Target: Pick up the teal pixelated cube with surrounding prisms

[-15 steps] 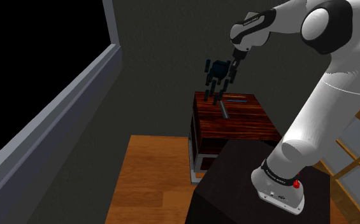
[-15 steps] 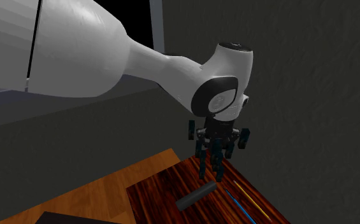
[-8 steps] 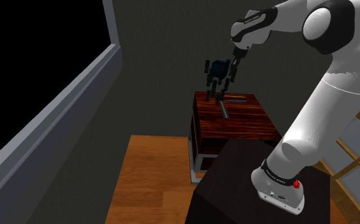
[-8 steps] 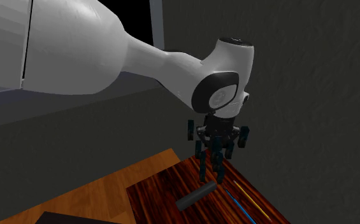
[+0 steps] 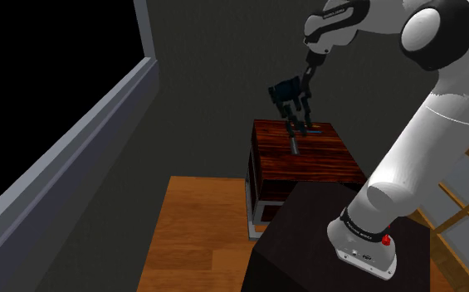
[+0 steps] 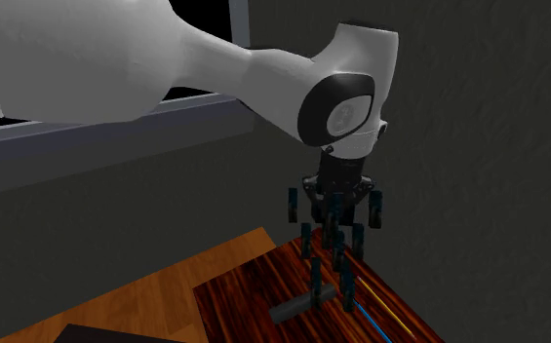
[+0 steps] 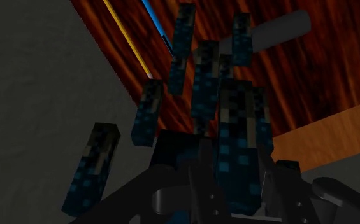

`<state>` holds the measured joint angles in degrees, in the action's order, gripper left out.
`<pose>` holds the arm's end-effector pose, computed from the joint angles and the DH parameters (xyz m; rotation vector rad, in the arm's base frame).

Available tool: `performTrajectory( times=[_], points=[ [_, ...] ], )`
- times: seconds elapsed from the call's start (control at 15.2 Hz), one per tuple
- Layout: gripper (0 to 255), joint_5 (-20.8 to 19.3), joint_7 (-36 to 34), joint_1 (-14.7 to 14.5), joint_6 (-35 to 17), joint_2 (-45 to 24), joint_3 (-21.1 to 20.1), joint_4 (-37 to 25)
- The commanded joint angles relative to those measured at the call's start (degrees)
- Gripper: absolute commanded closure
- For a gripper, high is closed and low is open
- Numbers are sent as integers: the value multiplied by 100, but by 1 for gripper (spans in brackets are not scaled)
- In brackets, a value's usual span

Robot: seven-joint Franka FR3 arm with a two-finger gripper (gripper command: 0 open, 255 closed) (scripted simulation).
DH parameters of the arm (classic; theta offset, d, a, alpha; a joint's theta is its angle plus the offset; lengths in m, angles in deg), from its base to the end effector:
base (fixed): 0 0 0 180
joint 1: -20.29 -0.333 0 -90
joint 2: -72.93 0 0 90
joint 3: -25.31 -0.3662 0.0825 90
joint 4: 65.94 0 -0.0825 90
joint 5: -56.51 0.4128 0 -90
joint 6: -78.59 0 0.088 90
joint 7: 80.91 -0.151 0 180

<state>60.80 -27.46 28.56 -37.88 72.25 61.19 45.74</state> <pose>0.4350 -0.4109 0.4747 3.1160 0.2055 0.1483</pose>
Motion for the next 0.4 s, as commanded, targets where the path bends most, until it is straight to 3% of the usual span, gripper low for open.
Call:
performTrajectory(
  times=[0.0, 0.33],
  points=[
    [255, -31, -25, -2, 146, 44, -1, -122],
    [255, -69, -61, -6, 381, 91, -5, -320]
  ],
)
